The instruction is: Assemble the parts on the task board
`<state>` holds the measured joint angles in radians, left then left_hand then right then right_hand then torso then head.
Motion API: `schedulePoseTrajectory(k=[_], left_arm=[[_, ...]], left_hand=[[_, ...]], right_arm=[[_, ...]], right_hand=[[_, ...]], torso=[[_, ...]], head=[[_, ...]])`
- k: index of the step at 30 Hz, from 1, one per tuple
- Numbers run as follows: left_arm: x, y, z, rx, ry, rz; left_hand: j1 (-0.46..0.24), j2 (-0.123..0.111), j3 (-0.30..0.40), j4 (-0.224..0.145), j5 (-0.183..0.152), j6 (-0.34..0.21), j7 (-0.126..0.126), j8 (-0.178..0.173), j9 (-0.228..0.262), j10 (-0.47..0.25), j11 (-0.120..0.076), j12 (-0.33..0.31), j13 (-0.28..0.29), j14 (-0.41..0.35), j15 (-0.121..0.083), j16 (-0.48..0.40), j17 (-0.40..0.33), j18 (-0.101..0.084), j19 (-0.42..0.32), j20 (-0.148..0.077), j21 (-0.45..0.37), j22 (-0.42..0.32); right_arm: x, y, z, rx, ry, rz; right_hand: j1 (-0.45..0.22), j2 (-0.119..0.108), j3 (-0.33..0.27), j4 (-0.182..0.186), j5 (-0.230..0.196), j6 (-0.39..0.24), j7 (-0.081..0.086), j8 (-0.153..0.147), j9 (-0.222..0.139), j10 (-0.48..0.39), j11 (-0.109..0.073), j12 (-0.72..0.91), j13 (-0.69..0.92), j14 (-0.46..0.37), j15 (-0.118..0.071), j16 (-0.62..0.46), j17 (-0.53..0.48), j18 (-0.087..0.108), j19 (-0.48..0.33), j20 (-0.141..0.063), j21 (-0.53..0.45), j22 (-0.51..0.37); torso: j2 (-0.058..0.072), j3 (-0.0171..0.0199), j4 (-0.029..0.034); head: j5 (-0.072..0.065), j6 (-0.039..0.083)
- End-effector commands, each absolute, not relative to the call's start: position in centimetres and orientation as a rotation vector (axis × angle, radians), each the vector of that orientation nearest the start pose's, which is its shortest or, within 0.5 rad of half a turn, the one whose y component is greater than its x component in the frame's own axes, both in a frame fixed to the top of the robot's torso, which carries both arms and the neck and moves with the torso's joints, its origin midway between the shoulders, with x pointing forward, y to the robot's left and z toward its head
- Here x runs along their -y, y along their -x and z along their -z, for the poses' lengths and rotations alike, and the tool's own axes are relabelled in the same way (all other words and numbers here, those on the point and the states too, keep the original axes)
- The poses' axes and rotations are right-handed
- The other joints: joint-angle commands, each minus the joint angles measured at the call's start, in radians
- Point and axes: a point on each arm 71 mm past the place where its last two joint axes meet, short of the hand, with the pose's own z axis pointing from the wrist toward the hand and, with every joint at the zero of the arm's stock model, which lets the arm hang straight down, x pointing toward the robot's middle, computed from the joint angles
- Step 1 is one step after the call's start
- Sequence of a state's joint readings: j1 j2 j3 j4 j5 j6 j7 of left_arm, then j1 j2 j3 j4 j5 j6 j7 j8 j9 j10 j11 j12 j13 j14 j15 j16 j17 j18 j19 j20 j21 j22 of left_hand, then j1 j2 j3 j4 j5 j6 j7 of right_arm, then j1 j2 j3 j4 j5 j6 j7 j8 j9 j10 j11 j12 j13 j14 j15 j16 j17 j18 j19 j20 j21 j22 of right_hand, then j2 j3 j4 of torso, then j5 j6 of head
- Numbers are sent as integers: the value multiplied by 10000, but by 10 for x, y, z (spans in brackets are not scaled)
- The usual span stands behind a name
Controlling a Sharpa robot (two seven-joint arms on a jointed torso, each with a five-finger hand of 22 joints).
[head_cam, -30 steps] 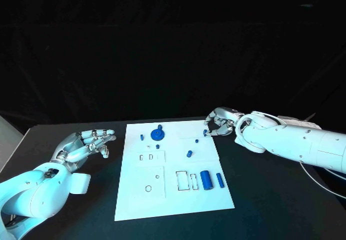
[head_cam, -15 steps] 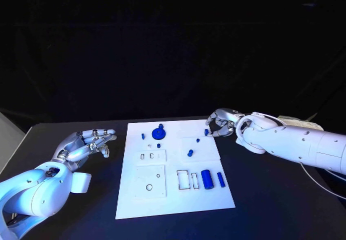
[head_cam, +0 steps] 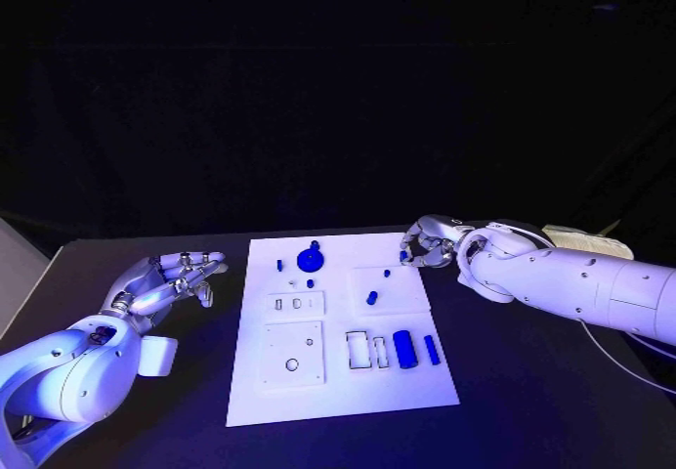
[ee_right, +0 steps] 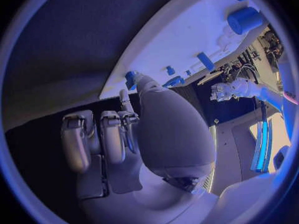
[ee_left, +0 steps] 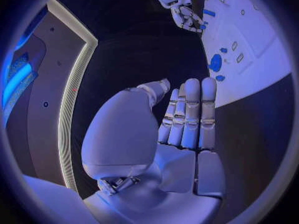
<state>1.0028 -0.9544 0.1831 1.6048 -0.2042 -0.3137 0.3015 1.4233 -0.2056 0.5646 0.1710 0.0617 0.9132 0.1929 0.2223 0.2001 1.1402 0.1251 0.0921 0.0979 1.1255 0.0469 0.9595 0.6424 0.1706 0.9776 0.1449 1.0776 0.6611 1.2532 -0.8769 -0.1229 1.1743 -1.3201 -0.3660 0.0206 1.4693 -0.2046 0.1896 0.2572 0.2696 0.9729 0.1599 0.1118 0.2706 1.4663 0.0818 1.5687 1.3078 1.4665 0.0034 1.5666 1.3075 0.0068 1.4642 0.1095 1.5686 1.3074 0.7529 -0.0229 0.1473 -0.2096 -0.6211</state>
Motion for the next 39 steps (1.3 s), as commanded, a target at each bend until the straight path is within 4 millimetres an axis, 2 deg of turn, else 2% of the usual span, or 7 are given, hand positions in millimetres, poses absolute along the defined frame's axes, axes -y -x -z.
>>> schedulePoseTrajectory(k=[1,5,8,17,21,32,39], left_arm=[[-242,-468,183,-14347,10560,14954],[-242,-467,183,-14339,10576,14917],[-243,-467,184,-14336,10592,14887],[-243,-467,184,-14356,10602,14880],[-243,-467,184,-14360,10604,14876],[-243,-467,184,-14368,10610,14867],[-244,-467,184,-14374,10623,14844]], left_hand=[[-136,3,47,-3,-42,-32,10,35,14,-10,2,42,16,21,17,22,-11,64,40,7,55,11],[-141,3,50,-4,-42,-35,9,34,14,-15,2,41,15,22,17,23,-13,66,33,7,51,0],[-141,3,50,-4,-42,-35,9,34,14,-15,2,41,15,22,17,23,-13,66,33,7,51,0],[-161,1,52,-1,-45,-46,12,31,14,-30,6,37,13,26,19,26,-16,64,37,7,61,9],[-161,1,52,-1,-45,-46,12,31,14,-30,6,37,13,26,19,26,-16,64,37,7,61,9],[-168,1,55,-2,-45,-50,13,30,15,-35,7,37,13,28,20,28,-18,65,35,8,61,7],[-180,1,60,-3,-45,-58,15,28,15,-44,8,35,12,30,21,30,-21,65,31,9,63,4]], right_arm=[[332,-533,201,-16809,-299,-3931],[331,-533,203,-16911,-280,-3949],[330,-533,203,-16954,-270,-3957],[329,-533,204,-16830,-232,-4028],[328,-533,202,-16543,-279,-4117],[323,-530,192,-15358,-1009,-4308],[313,-524,183,-14993,-1660,-4462]], right_hand=[[100,84,148,29,21,112,-6,69,9,1045,-43,21,2629,1043,-29,42,2633,-68,1066,-39,22,2634],[374,213,718,-9,-55,291,-50,119,-3,1045,-90,21,2629,1043,-85,42,2633,-68,1066,-98,22,2634],[430,234,1001,-38,-14,326,-60,118,-19,1045,-101,21,2629,1043,-106,42,2633,-68,1066,-121,22,2634],[416,236,1327,-72,11,423,-95,153,-21,1045,-121,21,2629,1043,-159,42,2633,-68,1066,-160,22,2634],[349,240,1596,-118,44,610,-174,253,12,1045,-183,21,2629,1043,-253,42,2633,-68,1066,-237,22,2634],[-274,9,1782,-31,50,1008,-388,578,155,1045,-376,21,2629,1043,-416,42,2633,-68,1066,-406,22,2634],[-443,18,1788,30,57,1110,-456,697,211,1045,-441,21,2629,1043,-430,42,2633,-68,1066,-425,22,2634]], torso=[[-1,17,0],[-3,0,5],[-3,5,3],[2,7,-26],[3,3,-11],[-3,-4,-4],[-19,-14,-25]], head=[[5,-30],[22,-52],[54,-63],[64,-80],[58,-81],[92,-81],[148,-99]])
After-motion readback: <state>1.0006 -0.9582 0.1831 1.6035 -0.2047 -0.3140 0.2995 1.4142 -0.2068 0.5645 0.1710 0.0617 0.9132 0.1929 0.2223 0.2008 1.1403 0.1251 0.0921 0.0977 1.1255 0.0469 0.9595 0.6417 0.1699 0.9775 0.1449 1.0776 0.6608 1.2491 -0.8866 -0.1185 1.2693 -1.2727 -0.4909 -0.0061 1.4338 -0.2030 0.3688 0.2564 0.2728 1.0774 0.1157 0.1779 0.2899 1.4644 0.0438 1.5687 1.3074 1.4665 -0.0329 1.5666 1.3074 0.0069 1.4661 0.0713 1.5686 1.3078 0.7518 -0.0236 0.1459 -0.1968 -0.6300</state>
